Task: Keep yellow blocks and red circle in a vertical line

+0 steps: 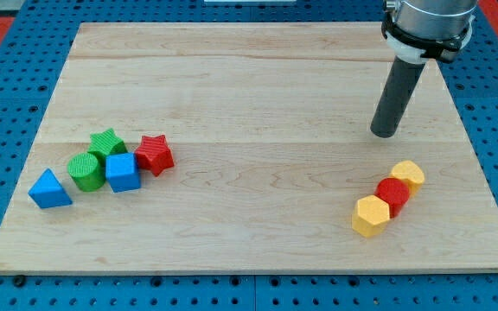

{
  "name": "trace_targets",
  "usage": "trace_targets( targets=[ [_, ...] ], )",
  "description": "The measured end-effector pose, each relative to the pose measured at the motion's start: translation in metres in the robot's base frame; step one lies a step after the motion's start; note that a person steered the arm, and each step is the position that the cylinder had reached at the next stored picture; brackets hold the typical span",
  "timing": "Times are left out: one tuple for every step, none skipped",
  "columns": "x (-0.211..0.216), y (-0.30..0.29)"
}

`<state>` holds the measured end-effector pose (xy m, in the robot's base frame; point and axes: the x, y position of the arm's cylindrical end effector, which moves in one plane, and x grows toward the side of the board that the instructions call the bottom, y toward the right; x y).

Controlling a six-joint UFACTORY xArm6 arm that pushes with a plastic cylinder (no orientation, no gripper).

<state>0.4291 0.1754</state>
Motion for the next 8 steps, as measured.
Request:
trace_targets(
  targets=[
    [0.000,0.049],
    [-0.017,0.125],
    [0.028,0.125],
    [0.085,0.097],
    [0.085,0.040],
    [0.085,0.032],
    [0.087,0.034],
    [0.103,0.049]
  ],
)
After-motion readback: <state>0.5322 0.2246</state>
